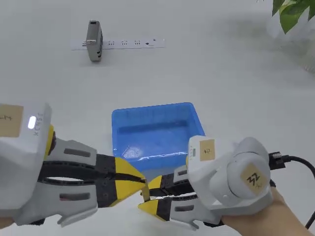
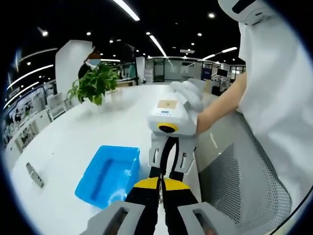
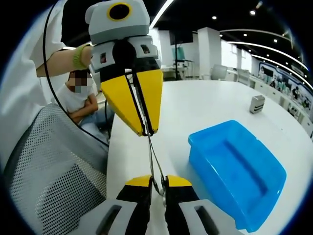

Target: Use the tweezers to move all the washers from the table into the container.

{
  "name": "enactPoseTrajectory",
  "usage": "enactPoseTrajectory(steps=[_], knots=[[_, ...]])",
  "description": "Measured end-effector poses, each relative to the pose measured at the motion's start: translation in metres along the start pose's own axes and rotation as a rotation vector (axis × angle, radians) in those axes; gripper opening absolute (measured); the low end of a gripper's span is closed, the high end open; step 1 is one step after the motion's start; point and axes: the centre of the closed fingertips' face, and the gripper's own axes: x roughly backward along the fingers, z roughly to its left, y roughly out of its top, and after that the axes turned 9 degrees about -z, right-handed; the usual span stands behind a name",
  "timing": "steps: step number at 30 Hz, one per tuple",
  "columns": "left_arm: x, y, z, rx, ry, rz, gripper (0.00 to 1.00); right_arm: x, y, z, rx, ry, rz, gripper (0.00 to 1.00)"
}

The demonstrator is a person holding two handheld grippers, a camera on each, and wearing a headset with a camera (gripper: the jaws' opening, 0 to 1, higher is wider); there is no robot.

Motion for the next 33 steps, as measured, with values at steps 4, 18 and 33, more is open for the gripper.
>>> enactPoseTrajectory(steps=[4, 18, 33], knots=[[-0.002, 0.0, -0.003, -0.002, -0.021, 0.009, 0.0, 0.001, -0.001, 0.001, -0.001, 0.012, 0.017, 0.08], [-0.005, 0.0, -0.006, -0.007, -0.021, 0.027, 0.0, 0.006, 0.008, 0.007, 0.136, 0.132, 0.035, 0.05], [0.015, 0.002, -0.002, 0.27, 0.35, -0.213, 0.34, 0.013, 0.007, -0.01, -0.091, 0.046, -0.033, 0.03]])
